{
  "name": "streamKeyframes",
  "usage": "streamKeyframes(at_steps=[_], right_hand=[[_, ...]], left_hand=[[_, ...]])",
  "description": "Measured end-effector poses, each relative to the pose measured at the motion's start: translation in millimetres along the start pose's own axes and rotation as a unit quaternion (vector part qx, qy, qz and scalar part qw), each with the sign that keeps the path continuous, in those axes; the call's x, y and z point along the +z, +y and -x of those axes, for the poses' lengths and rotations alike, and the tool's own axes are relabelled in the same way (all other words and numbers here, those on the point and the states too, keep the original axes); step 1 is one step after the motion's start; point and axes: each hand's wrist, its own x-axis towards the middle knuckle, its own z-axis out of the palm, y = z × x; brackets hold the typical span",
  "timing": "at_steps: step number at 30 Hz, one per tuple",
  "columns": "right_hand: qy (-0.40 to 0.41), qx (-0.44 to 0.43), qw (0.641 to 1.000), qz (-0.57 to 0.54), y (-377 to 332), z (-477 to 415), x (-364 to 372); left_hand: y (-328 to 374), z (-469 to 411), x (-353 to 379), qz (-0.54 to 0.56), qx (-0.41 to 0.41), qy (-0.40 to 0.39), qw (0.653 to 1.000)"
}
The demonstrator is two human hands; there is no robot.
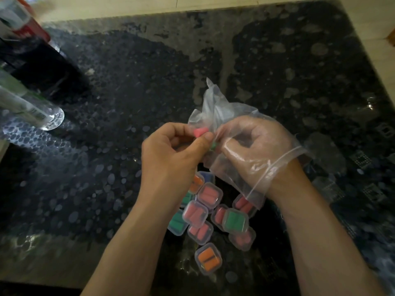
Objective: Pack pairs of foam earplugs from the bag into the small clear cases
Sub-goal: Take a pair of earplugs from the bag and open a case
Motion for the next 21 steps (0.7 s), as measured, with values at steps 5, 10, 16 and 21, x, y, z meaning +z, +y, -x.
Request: streamKeyframes(at_steps=[5,10,16,21], right_hand=[[-0.005,0.044,0.999,-0.015,7,-2,3],[0.000,0.061,0.997,-0.054,-2,-1,3],[-0.009,0.083,0.994,-0.064,-1,-4,4],[0.000,0.090,0.989,-0.119,5,-3,7]], left_hand=[[0,-1,2,-0.003,0.002,-0.016,1.000],[-1,-1,3,-0.017,-0.008,-0.020,1.000],[0,-1,3,-0.041,0.005,-0.020,0.999],[1,-1,2,-0.043,0.007,-0.017,0.999]])
